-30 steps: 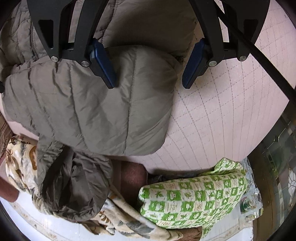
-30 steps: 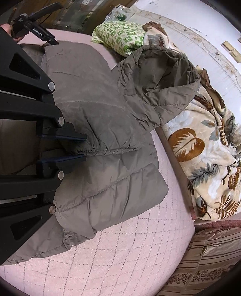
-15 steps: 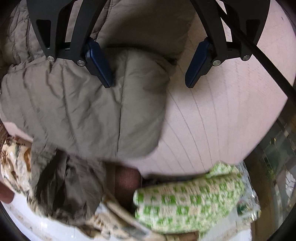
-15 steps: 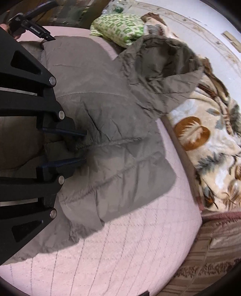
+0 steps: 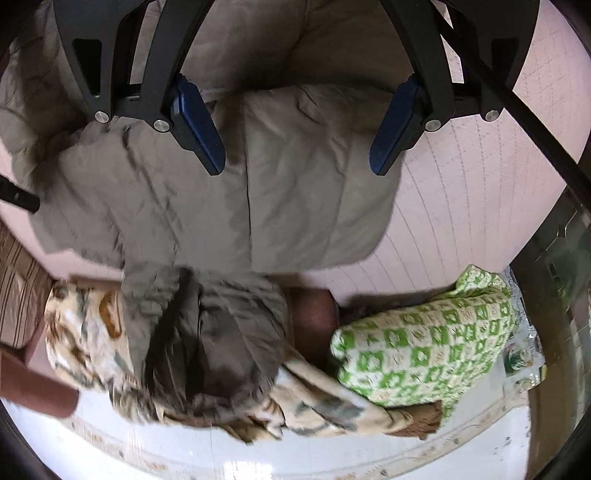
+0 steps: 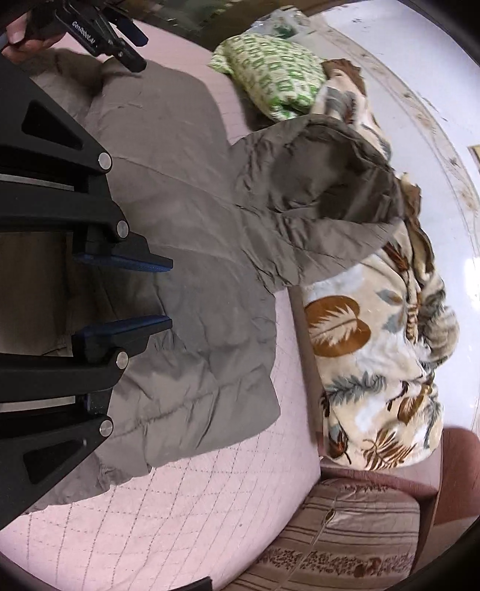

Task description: Fold large clothes

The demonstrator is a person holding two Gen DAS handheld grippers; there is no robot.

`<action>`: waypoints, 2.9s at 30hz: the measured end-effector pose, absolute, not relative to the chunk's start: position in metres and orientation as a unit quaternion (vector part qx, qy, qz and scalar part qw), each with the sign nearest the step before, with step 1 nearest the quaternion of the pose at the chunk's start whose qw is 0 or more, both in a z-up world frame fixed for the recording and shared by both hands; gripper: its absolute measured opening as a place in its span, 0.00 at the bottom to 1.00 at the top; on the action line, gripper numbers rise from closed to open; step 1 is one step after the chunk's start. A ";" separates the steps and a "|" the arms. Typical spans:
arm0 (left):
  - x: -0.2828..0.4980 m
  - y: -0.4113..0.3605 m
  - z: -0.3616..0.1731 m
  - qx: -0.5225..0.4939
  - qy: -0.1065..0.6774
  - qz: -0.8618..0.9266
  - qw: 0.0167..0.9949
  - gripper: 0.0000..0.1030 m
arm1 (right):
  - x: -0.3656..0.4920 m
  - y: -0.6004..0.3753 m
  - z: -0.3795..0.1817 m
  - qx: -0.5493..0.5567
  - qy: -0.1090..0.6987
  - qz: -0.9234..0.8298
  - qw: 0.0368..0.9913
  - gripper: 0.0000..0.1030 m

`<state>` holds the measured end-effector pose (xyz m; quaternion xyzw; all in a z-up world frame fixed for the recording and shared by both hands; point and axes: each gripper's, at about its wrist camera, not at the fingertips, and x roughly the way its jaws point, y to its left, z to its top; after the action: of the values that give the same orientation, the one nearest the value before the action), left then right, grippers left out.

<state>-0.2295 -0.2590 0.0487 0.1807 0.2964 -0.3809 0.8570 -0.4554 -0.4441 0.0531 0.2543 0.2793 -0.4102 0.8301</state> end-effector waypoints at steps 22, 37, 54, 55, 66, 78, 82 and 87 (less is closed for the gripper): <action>-0.239 -0.273 0.019 0.240 0.299 -0.356 0.852 0.78 | -0.438 -0.453 0.018 0.242 0.350 -0.409 0.807 0.26; -0.241 -0.274 0.019 0.244 0.295 -0.354 0.853 0.78 | -0.436 -0.452 0.018 0.237 0.353 -0.411 0.806 0.26; -0.242 -0.275 0.019 0.244 0.295 -0.354 0.853 0.78 | -0.435 -0.452 0.018 0.237 0.354 -0.411 0.806 0.26; -0.242 -0.275 0.019 0.244 0.295 -0.354 0.853 0.78 | -0.435 -0.452 0.018 0.236 0.354 -0.411 0.806 0.26; -0.242 -0.275 0.019 0.244 0.295 -0.354 0.853 0.78 | -0.435 -0.452 0.018 0.236 0.355 -0.411 0.806 0.26; -0.242 -0.275 0.018 0.245 0.294 -0.353 0.854 0.78 | -0.435 -0.452 0.018 0.235 0.356 -0.411 0.806 0.26; -0.243 -0.272 0.023 0.239 0.286 -0.356 0.857 0.78 | -0.436 -0.452 0.019 0.235 0.355 -0.412 0.806 0.26; -0.253 -0.261 0.046 0.211 0.263 -0.377 0.863 0.78 | -0.446 -0.445 0.035 0.255 0.344 -0.400 0.811 0.33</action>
<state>-0.2532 -0.2613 0.0463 0.2114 0.2628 -0.3768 0.8627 -0.4459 -0.4448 0.0353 0.2554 0.3438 -0.3995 0.8105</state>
